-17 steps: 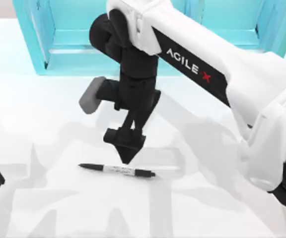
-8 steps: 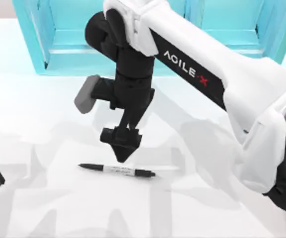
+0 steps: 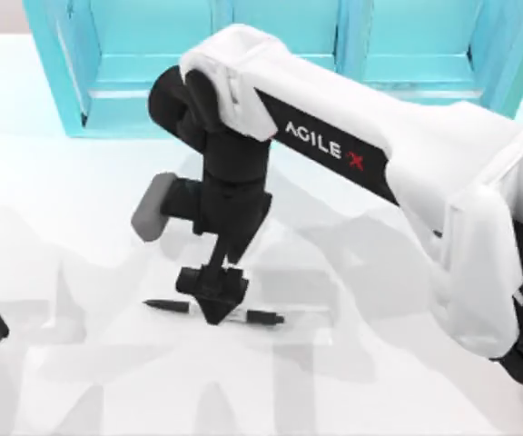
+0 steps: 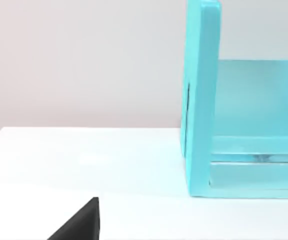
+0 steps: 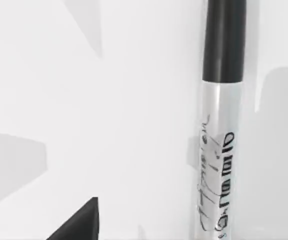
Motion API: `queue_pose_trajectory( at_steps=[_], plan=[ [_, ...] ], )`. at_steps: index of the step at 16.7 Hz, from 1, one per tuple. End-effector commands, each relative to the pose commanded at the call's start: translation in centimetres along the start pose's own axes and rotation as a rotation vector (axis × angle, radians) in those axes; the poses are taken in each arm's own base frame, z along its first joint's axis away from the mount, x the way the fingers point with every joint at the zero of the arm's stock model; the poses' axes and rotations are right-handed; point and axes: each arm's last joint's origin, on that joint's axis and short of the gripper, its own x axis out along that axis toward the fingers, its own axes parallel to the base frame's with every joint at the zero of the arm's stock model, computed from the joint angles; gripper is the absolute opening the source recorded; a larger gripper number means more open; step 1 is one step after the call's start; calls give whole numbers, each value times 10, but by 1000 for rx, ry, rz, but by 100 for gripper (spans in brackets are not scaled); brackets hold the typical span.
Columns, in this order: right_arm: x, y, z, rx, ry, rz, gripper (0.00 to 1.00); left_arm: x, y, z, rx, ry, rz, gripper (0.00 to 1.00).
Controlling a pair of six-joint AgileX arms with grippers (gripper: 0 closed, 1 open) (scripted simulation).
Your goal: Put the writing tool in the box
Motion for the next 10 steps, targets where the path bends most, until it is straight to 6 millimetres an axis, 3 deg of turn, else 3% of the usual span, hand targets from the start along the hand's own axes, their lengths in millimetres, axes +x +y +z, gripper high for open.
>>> queue_pose_trajectory(
  at_steps=[5, 10],
  plan=[
    [46, 3, -5, 0, 3, 2, 100, 0, 0, 0, 0, 0, 0, 100],
    [57, 4, -7, 0, -1, 0, 100, 0, 0, 0, 0, 0, 0, 100]
  ],
)
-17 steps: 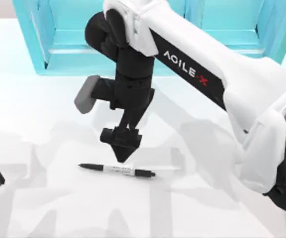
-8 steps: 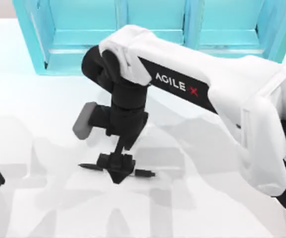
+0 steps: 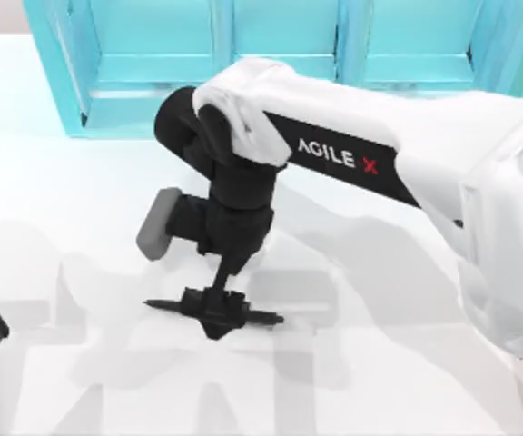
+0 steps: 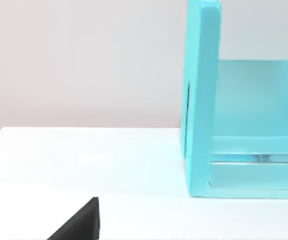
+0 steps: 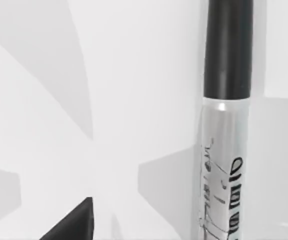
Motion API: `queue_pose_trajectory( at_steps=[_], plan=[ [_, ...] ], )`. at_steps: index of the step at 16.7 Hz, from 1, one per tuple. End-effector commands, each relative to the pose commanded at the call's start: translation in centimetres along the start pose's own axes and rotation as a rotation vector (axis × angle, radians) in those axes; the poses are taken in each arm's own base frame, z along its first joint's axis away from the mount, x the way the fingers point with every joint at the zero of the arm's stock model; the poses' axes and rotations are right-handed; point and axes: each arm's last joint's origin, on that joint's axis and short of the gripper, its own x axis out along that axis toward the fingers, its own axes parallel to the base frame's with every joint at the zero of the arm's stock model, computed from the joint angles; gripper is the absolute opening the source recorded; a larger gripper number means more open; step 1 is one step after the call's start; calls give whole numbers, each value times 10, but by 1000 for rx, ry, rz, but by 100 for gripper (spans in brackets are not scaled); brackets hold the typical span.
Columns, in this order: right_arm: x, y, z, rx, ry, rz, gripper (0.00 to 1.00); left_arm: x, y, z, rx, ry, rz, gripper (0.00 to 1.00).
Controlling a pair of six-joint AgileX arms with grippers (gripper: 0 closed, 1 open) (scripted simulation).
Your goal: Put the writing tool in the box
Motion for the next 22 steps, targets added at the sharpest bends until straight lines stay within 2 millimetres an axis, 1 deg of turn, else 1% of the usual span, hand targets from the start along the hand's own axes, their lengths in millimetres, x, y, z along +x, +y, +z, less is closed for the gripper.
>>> queue_pose_trajectory(
  at_steps=[2, 15, 16, 22],
  plan=[
    [0, 0, 0, 0, 0, 0, 100, 0, 0, 0, 0, 0, 0, 100],
    [0, 0, 0, 0, 0, 0, 2, 0, 0, 0, 0, 0, 0, 100],
    [0, 0, 0, 0, 0, 0, 0, 0, 0, 0, 0, 0, 0, 100],
    [0, 0, 0, 0, 0, 0, 0, 0, 0, 0, 0, 0, 0, 100]
  ],
)
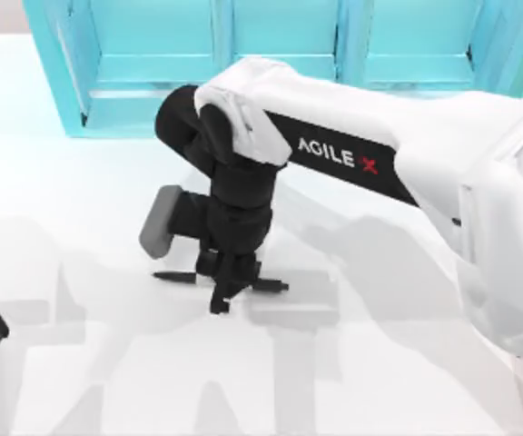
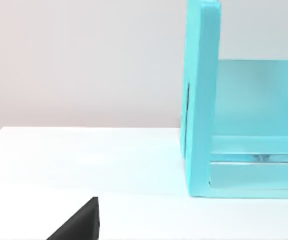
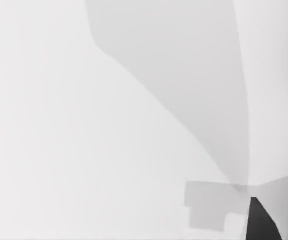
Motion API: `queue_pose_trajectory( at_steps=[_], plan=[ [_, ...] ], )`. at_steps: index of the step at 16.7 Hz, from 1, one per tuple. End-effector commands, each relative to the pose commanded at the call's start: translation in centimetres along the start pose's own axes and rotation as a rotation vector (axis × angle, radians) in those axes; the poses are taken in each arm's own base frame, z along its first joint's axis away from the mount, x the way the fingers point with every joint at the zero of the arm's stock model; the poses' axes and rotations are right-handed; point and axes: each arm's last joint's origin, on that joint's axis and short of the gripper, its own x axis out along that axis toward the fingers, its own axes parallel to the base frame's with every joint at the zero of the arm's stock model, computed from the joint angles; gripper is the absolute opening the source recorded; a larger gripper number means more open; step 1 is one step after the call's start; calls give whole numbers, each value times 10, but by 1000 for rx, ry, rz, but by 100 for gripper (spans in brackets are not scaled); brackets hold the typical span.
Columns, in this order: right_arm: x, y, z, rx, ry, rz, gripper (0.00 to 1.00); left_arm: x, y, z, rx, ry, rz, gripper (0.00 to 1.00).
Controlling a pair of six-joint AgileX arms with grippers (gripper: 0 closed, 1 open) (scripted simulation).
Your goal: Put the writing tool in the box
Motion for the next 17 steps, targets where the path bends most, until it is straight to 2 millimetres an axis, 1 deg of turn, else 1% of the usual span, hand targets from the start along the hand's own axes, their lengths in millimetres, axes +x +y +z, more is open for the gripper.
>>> queue_pose_trajectory(
  at_steps=[1, 2, 4, 6, 8, 11, 13, 15, 17],
  plan=[
    [0, 0, 0, 0, 0, 0, 0, 0, 0, 0, 0, 0, 0, 100],
    [-38, -4, -4, -16, -42, -97, 0, 0, 0, 0, 0, 0, 0, 100],
    [-38, -4, -3, -17, -36, -94, 0, 0, 0, 0, 0, 0, 0, 100],
    [-45, -3, 0, -16, -24, -86, 0, 0, 0, 0, 0, 0, 0, 100],
    [-60, -1, 3, -13, -20, -85, 0, 0, 0, 0, 0, 0, 0, 100],
    [-98, 7, 8, -16, -47, -104, 0, 0, 0, 0, 0, 0, 0, 100],
    [-117, 14, 6, -17, -50, -105, 0, 0, 0, 0, 0, 0, 0, 100],
    [-129, 20, 3, -16, -44, -99, 0, 0, 0, 0, 0, 0, 0, 100],
    [-134, 23, 2, -16, -42, -97, 0, 0, 0, 0, 0, 0, 0, 100]
  ],
)
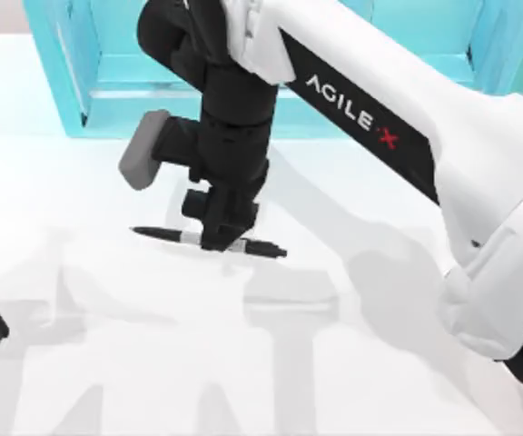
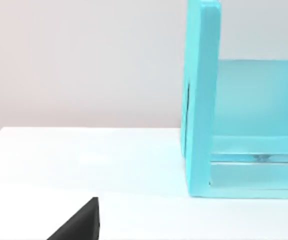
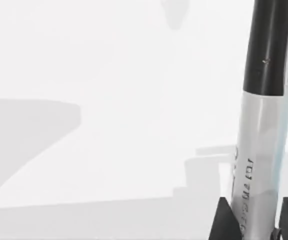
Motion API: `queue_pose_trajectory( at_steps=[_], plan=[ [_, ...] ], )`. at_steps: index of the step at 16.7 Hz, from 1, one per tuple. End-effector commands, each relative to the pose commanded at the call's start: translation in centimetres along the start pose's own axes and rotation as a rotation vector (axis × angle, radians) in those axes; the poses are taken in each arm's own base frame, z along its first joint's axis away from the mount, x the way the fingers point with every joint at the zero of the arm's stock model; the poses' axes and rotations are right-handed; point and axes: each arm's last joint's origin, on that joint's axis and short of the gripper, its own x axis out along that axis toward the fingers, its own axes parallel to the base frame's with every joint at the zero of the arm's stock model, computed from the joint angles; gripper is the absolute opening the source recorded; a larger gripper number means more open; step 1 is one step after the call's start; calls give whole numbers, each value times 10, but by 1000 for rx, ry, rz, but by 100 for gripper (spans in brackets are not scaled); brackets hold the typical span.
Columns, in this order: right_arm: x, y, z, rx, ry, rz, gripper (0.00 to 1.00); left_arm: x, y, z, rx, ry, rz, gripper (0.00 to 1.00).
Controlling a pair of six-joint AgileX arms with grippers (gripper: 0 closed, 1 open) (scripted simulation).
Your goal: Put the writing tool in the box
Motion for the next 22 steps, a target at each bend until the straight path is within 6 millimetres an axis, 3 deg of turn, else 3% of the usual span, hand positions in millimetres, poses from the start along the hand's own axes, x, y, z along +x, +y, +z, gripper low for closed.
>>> queue_pose_trajectory(
  at_steps=[6, 11, 16, 22],
  plan=[
    [-2, 0, -1, 11, -2, -3, 0, 0, 0, 0, 0, 0, 0, 100],
    [-13, -34, -33, 282, 24, -27, 0, 0, 0, 0, 0, 0, 0, 100],
    [-36, -91, -107, 822, 61, -79, 0, 0, 0, 0, 0, 0, 0, 100],
    [-68, -139, -236, 1641, 104, -167, 0, 0, 0, 0, 0, 0, 0, 100]
  ],
)
